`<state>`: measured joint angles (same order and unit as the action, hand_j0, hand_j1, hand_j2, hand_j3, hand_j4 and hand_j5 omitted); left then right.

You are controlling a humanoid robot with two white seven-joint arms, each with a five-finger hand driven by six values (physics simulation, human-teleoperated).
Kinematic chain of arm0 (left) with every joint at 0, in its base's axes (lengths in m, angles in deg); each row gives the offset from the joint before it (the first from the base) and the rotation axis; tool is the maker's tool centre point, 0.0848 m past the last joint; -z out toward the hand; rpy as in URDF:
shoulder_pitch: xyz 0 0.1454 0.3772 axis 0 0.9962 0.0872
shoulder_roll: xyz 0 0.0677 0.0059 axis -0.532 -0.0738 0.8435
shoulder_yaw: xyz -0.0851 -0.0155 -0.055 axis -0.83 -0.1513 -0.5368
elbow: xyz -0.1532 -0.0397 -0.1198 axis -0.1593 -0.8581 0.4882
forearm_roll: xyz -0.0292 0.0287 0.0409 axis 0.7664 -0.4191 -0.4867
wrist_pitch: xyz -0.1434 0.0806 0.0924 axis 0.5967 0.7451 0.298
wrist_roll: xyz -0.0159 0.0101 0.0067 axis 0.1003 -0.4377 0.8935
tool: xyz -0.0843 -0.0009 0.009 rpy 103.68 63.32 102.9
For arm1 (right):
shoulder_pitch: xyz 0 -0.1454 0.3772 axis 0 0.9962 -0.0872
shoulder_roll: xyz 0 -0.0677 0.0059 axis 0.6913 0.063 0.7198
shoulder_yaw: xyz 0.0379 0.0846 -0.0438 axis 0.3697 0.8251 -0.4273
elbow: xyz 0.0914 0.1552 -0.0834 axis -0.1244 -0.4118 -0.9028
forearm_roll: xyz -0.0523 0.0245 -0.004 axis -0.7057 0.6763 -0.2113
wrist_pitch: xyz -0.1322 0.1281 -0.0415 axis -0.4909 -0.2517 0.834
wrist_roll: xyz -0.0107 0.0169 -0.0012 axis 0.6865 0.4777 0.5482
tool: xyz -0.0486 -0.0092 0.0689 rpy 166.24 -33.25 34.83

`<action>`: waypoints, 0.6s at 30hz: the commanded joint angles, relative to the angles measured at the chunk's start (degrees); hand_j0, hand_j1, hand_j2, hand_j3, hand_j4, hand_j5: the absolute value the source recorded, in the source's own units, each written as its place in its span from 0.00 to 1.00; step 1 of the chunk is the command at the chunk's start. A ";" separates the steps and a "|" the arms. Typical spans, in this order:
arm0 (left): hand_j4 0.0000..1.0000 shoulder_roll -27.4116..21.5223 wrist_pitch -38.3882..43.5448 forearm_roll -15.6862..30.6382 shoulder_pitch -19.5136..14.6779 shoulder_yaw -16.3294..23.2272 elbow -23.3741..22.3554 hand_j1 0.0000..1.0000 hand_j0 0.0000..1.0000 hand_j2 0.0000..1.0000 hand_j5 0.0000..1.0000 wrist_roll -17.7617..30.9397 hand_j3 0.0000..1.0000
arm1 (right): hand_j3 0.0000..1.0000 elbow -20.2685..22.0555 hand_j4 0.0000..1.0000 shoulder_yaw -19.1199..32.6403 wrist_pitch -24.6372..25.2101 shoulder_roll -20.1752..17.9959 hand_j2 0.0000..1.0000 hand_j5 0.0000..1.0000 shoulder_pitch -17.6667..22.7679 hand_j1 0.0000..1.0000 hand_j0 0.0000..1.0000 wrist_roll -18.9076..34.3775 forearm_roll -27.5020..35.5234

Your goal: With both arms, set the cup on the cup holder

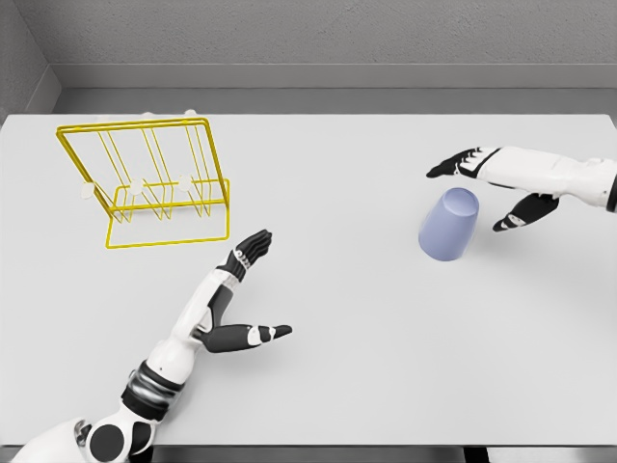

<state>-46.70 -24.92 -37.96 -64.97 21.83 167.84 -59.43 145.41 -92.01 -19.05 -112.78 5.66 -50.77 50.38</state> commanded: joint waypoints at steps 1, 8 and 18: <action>1.00 -0.20 -0.03 0.03 0.00 -0.24 0.08 1.00 1.00 1.00 1.00 -0.01 1.00 | 1.00 0.02 1.00 -0.05 0.14 -0.06 1.00 1.00 0.00 1.00 1.00 0.18 0.34; 1.00 -0.38 2.98 -0.67 0.09 -0.68 2.01 1.00 1.00 1.00 1.00 1.40 1.00 | 1.00 0.37 1.00 -0.93 0.14 -0.06 1.00 1.00 -0.70 1.00 1.00 0.00 0.25; 1.00 -0.47 7.37 -0.41 2.46 -4.64 4.12 1.00 1.00 1.00 1.00 4.21 1.00 | 1.00 -1.30 1.00 -1.46 0.14 2.93 1.00 1.00 -1.06 1.00 1.00 1.14 -2.03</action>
<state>-47.12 -17.48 -38.30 -62.34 18.56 171.81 -55.40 144.62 -93.43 -19.05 -110.49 4.60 -49.72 48.65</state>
